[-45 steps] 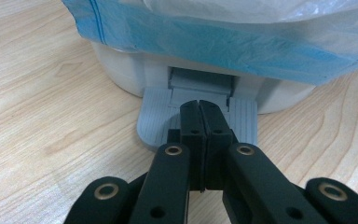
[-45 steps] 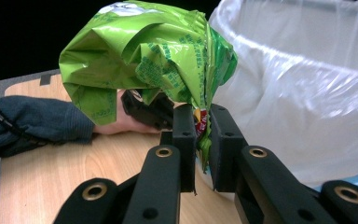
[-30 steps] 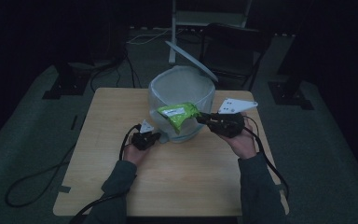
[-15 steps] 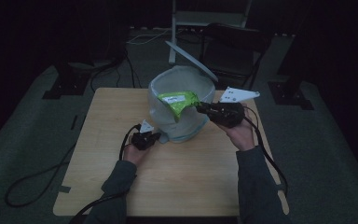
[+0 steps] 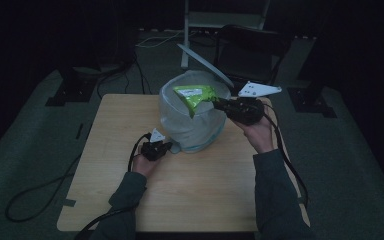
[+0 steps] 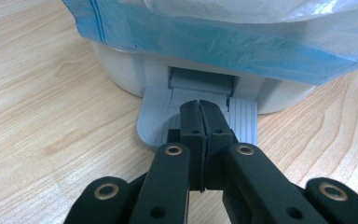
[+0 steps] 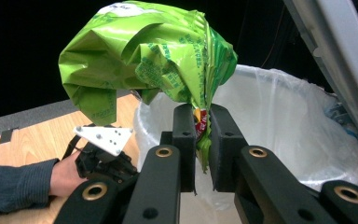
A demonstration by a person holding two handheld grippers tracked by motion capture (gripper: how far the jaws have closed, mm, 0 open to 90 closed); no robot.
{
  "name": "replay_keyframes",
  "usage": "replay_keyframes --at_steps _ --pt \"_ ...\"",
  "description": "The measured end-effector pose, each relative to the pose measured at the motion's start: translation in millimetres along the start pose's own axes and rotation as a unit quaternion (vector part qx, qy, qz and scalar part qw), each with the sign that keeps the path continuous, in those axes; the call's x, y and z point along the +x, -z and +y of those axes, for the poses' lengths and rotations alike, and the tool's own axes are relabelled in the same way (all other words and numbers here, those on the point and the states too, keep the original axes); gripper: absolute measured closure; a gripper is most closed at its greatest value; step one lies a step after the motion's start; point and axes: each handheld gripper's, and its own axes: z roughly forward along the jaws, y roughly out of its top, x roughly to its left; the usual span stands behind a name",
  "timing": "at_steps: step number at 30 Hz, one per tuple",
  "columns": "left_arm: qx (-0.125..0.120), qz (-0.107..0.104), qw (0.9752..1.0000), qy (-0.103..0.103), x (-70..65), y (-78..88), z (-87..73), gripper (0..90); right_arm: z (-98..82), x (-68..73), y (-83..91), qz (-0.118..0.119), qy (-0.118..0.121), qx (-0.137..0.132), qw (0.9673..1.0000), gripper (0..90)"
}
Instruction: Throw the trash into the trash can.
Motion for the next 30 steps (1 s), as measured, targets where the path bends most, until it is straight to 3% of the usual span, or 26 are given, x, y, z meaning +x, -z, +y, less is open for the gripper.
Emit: replay_keyframes --at_steps 30 --pt "-0.001 0.000 1.0000 0.002 -0.1 -0.2 0.0 89.8 11.3 -18.3 -21.6 -0.040 -0.025 -0.005 0.9989 82.3"
